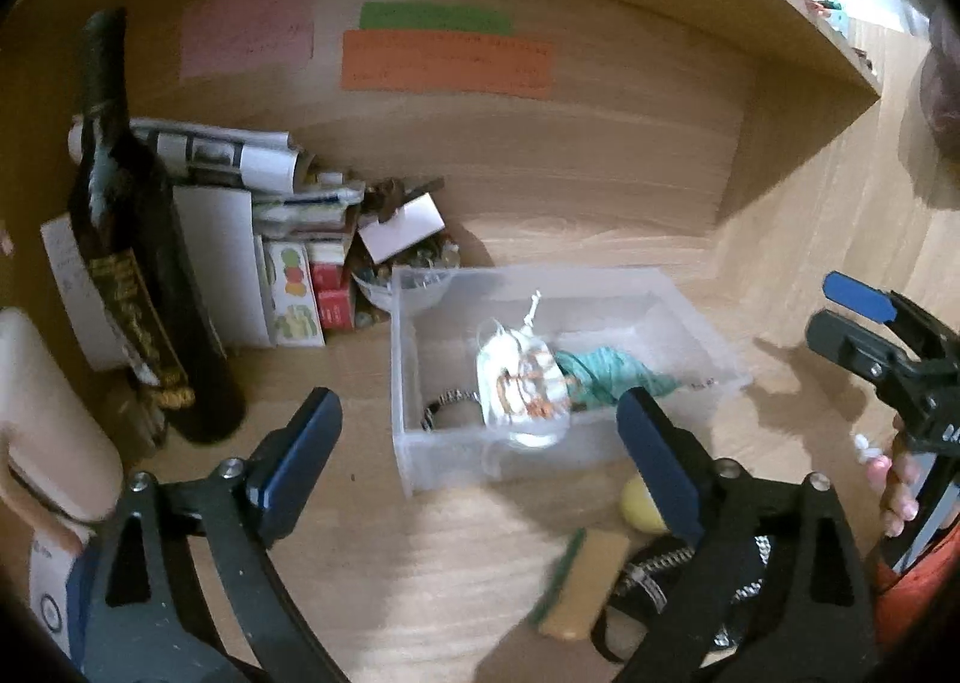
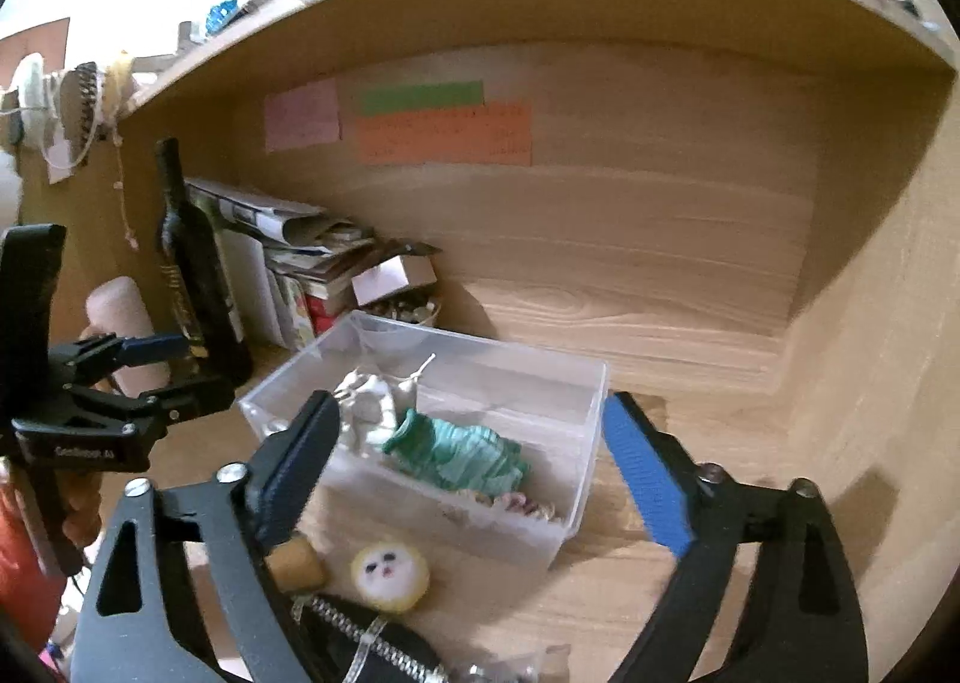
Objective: Organize soft objects
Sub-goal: 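Carry the cord and green cloth into the clear bin and release both, then grasp the yellow sponge with the left tool while the right tool grasps the black cap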
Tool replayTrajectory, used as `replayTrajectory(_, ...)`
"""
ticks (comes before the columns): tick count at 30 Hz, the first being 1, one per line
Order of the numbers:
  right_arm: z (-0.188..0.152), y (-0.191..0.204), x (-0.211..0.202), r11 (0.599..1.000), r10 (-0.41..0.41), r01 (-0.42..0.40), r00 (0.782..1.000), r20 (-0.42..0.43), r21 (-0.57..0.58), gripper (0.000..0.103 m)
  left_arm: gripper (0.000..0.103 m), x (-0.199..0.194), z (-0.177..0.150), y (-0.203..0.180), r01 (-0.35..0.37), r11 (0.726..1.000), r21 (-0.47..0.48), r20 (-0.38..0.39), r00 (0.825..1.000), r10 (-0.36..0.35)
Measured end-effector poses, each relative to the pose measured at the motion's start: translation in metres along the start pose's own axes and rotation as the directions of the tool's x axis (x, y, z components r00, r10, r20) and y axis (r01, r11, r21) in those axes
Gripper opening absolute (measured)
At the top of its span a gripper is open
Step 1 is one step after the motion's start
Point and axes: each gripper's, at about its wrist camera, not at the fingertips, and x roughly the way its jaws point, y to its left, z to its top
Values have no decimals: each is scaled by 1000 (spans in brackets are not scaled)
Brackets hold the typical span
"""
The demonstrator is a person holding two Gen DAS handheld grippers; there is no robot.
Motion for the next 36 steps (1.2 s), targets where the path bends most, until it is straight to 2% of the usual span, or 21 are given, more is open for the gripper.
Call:
replayTrajectory(3, -12, 3, -7, 1000, -11, 11, 1000, -4, -7, 96, 95, -6, -11, 0, -7, 1000, -4, -11, 1000, 7)
replayTrajectory(8, -38, 5, -10, 1000, -23, 22, 998, -60, -13, 96, 95, -5, -33, -2, -10, 1000, -1, -53, 999, 10)
replayTrajectory(13, -67, 10, 4, 999, 31, -28, 988, -154, 20, 96, 95, 8, -61, -13, 5, 1000, 12, -111, 994, -3)
replayTrajectory(15, -76, 13, 14, 998, 65, -59, 978, -197, 37, 96, 92, 13, -69, -17, 21, 1000, 15, -138, 990, -19)
replayTrajectory(16, -80, 14, 18, 996, 85, -77, 973, -215, 46, 94, 84, 16, -73, -21, 34, 999, 17, -156, 987, -31)
replayTrajectory(17, -84, 15, 23, 994, 102, -93, 967, -235, 49, 88, 77, 20, -78, -23, 46, 999, 20, -178, 983, -41)
replayTrajectory(21, -96, 21, 38, 992, 129, -125, 941, -313, 34, 63, 67, 33, -89, -28, 74, 997, 20, -232, 970, -67)
replayTrajectory(25, -105, 21, 47, 991, 130, -126, 921, -367, 35, 48, 56, 42, -95, -31, 102, 995, 18, -264, 960, -94)
replayTrajectory(28, -106, 24, 49, 990, 135, -137, 915, -381, 22, 43, 35, 49, -98, -37, 138, 990, 18, -297, 946, -127)
replayTrajectory(29, -107, 25, 50, 991, 131, -135, 913, -387, 17, 34, 34, 48, -98, -38, 137, 990, 25, -294, 948, -124)
replayTrajectory(32, -107, 24, 48, 989, 146, -146, 912, -384, 29, 18, 31, 44, -96, -36, 129, 991, 17, -269, 956, -120)
replayTrajectory(36, -100, 18, 37, 989, 148, -140, 929, -339, 48, 11, 30, 35, -92, -32, 120, 993, 6, -241, 964, -115)
